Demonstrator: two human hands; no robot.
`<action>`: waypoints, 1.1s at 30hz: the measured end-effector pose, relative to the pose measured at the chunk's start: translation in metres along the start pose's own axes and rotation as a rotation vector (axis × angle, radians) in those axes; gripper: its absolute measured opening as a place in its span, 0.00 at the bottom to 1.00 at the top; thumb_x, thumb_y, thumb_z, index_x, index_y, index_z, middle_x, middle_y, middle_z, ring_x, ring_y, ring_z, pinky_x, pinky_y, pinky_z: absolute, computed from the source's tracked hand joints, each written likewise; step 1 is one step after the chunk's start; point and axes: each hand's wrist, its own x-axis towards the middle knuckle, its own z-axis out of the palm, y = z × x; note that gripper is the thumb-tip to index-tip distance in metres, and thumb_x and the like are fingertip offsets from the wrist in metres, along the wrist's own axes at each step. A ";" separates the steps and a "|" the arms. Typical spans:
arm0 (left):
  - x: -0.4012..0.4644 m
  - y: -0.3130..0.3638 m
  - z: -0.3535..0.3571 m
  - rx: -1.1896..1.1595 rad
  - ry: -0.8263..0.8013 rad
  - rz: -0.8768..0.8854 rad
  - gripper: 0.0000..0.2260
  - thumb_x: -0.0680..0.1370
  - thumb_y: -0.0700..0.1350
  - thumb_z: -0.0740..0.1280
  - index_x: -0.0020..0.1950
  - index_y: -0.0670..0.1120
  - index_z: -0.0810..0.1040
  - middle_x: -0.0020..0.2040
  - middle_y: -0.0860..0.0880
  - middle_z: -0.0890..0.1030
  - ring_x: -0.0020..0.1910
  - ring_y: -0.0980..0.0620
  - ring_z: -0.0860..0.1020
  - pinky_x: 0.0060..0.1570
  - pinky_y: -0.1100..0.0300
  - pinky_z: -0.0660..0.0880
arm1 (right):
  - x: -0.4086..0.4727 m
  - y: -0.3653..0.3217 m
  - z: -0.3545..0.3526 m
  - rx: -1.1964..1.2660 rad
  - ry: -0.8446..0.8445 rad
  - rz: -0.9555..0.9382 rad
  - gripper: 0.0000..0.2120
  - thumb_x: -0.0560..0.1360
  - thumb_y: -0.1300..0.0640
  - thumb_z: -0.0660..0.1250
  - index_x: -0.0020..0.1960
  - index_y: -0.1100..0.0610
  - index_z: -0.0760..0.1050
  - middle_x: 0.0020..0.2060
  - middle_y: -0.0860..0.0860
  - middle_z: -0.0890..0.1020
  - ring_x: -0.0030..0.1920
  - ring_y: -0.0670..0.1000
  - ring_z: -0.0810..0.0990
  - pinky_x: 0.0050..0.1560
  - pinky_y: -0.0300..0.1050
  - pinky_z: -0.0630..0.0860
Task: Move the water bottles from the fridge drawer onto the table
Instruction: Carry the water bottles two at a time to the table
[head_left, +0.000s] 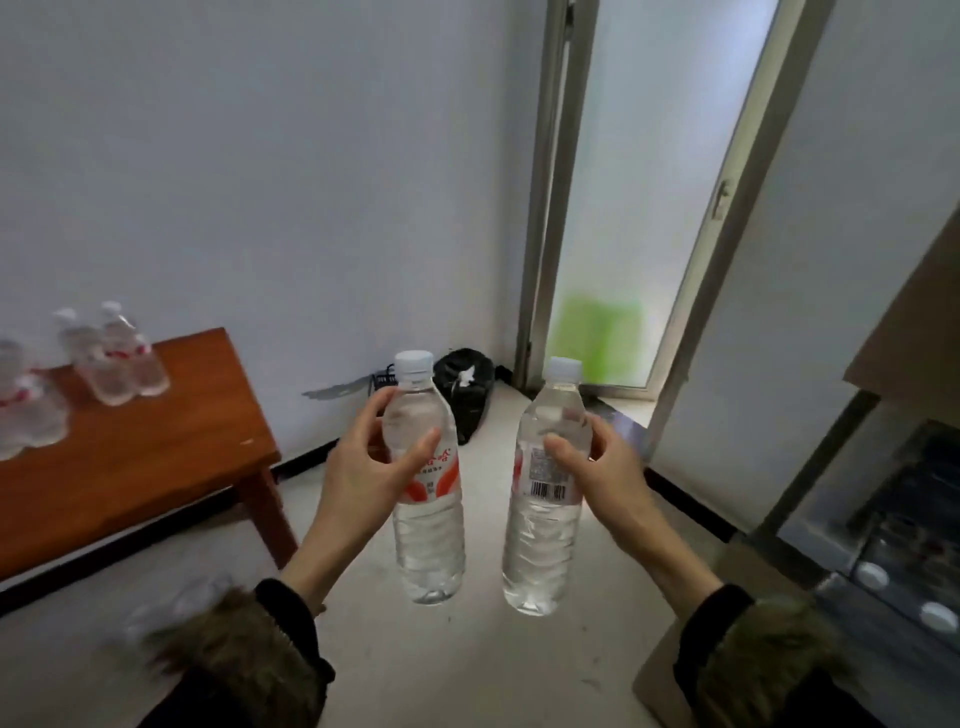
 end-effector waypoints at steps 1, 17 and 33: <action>0.002 -0.008 -0.023 0.015 0.038 -0.013 0.23 0.71 0.51 0.70 0.64 0.58 0.67 0.55 0.55 0.77 0.50 0.56 0.78 0.46 0.58 0.78 | 0.005 -0.005 0.025 0.013 -0.030 -0.008 0.08 0.72 0.57 0.70 0.48 0.50 0.74 0.46 0.52 0.82 0.48 0.53 0.81 0.50 0.48 0.79; 0.044 -0.119 -0.273 0.119 0.411 -0.202 0.27 0.66 0.58 0.70 0.63 0.60 0.66 0.59 0.55 0.76 0.58 0.53 0.76 0.49 0.56 0.78 | 0.086 -0.053 0.321 -0.080 -0.529 -0.191 0.20 0.68 0.55 0.73 0.58 0.51 0.72 0.48 0.43 0.79 0.48 0.41 0.79 0.47 0.35 0.76; 0.212 -0.232 -0.414 0.379 0.409 -0.368 0.34 0.66 0.55 0.74 0.68 0.54 0.64 0.65 0.53 0.73 0.61 0.54 0.74 0.59 0.53 0.74 | 0.256 -0.039 0.546 -0.297 -0.737 -0.267 0.29 0.63 0.50 0.76 0.59 0.53 0.68 0.49 0.45 0.75 0.50 0.46 0.76 0.50 0.39 0.73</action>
